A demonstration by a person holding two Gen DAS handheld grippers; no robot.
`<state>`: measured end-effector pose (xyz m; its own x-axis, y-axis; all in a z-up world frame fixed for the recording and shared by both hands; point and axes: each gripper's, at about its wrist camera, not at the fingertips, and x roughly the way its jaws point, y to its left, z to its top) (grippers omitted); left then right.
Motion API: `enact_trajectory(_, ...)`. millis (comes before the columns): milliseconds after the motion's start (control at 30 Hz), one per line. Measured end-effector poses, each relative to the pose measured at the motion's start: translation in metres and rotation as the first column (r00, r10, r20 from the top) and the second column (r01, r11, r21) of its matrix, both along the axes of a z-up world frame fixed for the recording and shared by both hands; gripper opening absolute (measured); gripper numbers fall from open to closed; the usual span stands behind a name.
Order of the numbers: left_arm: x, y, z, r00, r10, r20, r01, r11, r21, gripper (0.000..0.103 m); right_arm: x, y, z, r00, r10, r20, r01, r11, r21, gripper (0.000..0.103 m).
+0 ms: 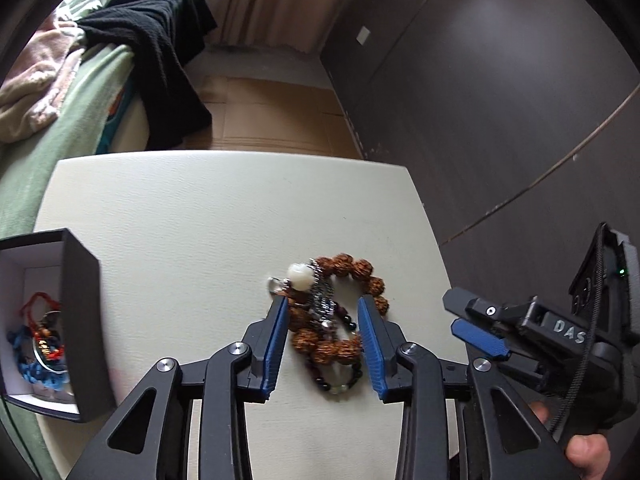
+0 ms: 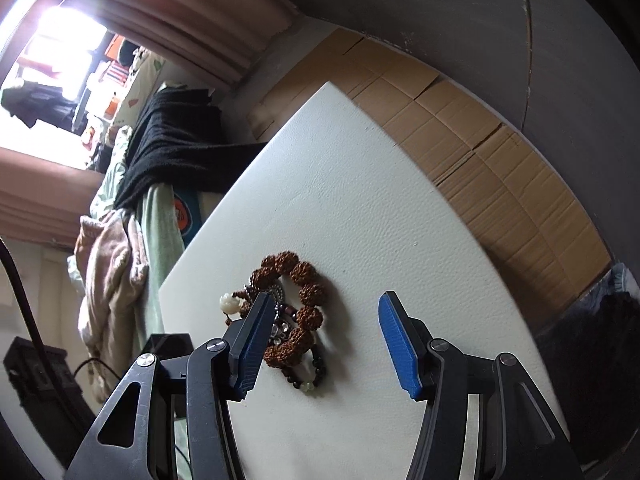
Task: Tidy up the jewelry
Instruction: 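Move the left gripper to the brown bead bracelet and close around it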
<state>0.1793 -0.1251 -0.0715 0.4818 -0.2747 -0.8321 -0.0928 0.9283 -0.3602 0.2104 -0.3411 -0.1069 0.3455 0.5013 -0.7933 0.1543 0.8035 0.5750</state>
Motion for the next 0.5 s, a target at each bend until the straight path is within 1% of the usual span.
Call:
enact_trajectory(233, 0.010, -0.029, -0.010, 0.998, -0.033, -0.046, 0.037, 0.996, 0.080, 0.036, 0.000, -0.015, 0.004, 0.999, -0.047, -0.004, 0.047, 0.996, 0.069, 0.056)
enact_trajectory(333, 0.010, -0.043, -0.014, 0.994, -0.082, -0.066, 0.087, 0.992, 0.090, 0.036, 0.000, -0.021, 0.006, 0.998, -0.059, -0.004, 0.059, 0.994, 0.094, 0.056)
enact_trajectory(433, 0.012, -0.057, -0.022, 0.988, -0.121, -0.091, 0.132, 0.983, 0.129, 0.036, -0.001, -0.028, 0.008, 0.997, -0.079, -0.004, 0.079, 0.990, 0.120, 0.056)
enact_trajectory(500, 0.016, -0.065, -0.030, 0.984, -0.138, -0.116, 0.154, 0.978, 0.141, 0.036, -0.002, -0.035, 0.009, 0.995, -0.098, -0.003, 0.098, 0.986, 0.134, 0.056)
